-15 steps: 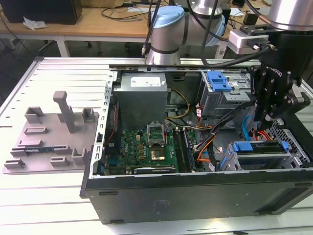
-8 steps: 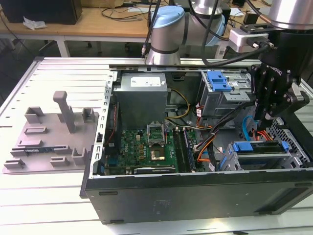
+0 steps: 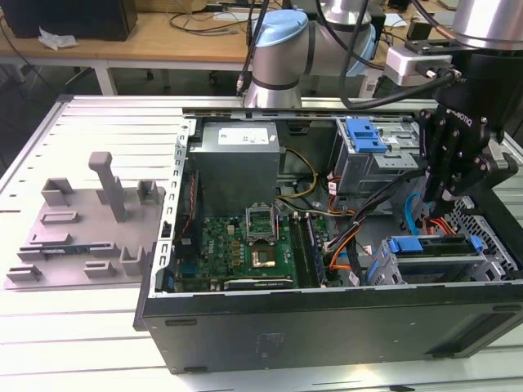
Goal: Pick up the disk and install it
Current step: 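Insert the second disk wire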
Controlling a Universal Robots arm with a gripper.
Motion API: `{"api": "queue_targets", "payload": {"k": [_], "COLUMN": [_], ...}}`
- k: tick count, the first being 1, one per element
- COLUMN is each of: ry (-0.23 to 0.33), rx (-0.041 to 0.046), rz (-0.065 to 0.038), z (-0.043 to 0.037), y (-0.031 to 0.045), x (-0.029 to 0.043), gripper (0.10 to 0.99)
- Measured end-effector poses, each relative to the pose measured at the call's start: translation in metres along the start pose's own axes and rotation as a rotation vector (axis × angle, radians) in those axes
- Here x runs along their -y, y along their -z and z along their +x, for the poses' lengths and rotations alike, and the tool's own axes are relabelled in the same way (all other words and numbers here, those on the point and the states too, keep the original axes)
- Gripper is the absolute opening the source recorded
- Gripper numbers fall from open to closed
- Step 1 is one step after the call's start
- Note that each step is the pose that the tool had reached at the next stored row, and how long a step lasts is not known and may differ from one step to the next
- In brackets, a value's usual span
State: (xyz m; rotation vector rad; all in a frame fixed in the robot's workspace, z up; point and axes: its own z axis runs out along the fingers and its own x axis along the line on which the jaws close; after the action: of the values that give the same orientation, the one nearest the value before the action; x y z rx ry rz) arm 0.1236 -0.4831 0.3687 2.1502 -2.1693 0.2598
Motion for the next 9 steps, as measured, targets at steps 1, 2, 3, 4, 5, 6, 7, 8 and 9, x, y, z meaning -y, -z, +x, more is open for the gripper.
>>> {"api": "queue_targets", "payload": {"k": [1,2,3,4,5,6,7,8,9], "ry": [0.0,0.0,-0.001,-0.002,-0.006,-0.008,-0.012,-0.02,-0.028], "rx": [-0.0002,-0.0001,-0.0001,-0.0002,-0.0005,-0.0006,-0.0007,-0.0013,-0.0019], "rz": [0.0,0.0,0.001,0.002,0.003,0.003,0.002,0.001,0.0], "z": [0.0,-0.0001,0.0,0.0001,0.0002,0.0003,0.0005,0.0007,0.001], "y": [-0.0002,-0.0007,-0.0011,-0.0013,-0.0017,-0.0019,-0.0023,-0.0025,-0.0029], "x": [0.0,0.0,0.0,0.0001,0.0001,0.0,0.0,-0.0001,0.0002], "gripper": [0.306,0.306,0.306,0.306,0.306,0.306,0.306,0.306,0.306]}}
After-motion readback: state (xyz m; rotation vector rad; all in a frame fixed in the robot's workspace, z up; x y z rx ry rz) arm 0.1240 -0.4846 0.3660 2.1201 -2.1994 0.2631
